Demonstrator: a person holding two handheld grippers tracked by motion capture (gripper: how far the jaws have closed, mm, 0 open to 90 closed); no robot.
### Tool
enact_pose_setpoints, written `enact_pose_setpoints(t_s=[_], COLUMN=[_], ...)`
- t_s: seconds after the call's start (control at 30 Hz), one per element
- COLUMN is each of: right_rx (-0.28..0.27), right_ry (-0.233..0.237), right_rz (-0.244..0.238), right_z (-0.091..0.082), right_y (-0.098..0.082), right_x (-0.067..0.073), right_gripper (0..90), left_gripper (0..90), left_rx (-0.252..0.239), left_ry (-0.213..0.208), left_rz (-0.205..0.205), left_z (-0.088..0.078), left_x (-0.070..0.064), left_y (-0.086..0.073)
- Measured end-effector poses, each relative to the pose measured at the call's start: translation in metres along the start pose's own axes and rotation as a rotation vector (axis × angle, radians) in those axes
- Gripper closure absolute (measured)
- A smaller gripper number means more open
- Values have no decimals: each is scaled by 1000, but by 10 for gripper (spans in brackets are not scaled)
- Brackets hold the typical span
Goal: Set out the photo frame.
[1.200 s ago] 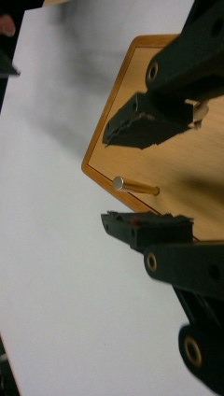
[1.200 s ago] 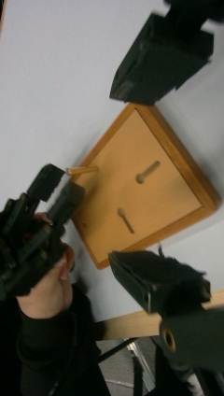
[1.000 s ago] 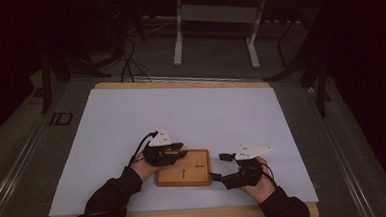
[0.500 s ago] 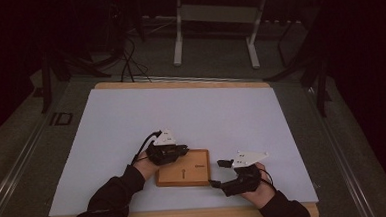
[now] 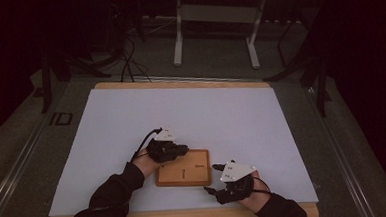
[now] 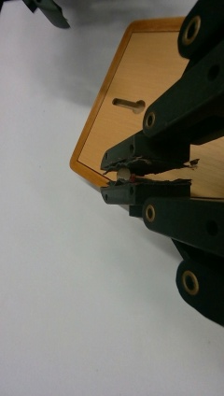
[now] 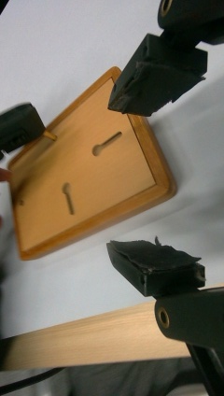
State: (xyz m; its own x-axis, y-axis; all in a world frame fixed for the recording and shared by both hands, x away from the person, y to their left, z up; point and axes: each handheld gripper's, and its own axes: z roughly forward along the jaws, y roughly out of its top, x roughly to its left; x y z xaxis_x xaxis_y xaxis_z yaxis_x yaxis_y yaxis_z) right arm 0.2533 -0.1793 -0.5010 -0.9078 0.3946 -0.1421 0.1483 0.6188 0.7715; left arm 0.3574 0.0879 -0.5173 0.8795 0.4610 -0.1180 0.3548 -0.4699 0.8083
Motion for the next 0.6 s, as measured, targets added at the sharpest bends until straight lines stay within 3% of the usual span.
enact_pose_setpoints(t_s=[0.07, 0.1, 0.13, 0.2, 0.23, 0.27, 0.3, 0.43, 0.47, 0.5, 0.53, 0.57, 0.6], right_rx=[17, 17, 41, 50, 74, 74, 100, 129, 129, 135, 135, 135, 155], right_ry=[-18, -18, -42, -52, -104, -104, -157, -269, -269, -298, -346, -346, -359], right_rz=[-49, -49, -101, -121, -196, -196, -281, -436, -436, -478, -569, -569, -605], right_z=[2, 2, 5, 6, 8, 8, 11, 15, 15, 16, 17, 17, 20], right_y=[-1, -1, -2, -2, -3, -3, -5, -9, -9, -10, -12, -12, -13], right_x=[4, 4, 9, 11, 17, 17, 23, 37, 37, 40, 45, 45, 48], right_gripper=[262, 262, 262, 262, 261, 261, 266, 312, 312, 318, 367, 367, 377], left_gripper=[837, 837, 837, 837, 837, 837, 837, 838, 838, 838, 838, 838, 838], left_rx=[6, 6, 10, 20, 25, 25, 24, 26, 26, 24, 25, 25, 25], left_ry=[-16, -16, -19, -25, -28, -30, -33, -47, -53, -54, -63, -63, -67], left_rz=[-11, -11, -10, -10, -5, -3, -11, -35, -41, -46, -55, -55, -61], left_z=[0, 0, 0, 0, 0, 0, 0, 1, 1, 1, 1, 1, 1], left_x=[3, 3, 4, 4, 5, 5, 5, 9, 10, 11, 12, 12, 13], left_y=[1, 1, 2, 3, 3, 3, 4, 5, 5, 5, 5, 5, 5])
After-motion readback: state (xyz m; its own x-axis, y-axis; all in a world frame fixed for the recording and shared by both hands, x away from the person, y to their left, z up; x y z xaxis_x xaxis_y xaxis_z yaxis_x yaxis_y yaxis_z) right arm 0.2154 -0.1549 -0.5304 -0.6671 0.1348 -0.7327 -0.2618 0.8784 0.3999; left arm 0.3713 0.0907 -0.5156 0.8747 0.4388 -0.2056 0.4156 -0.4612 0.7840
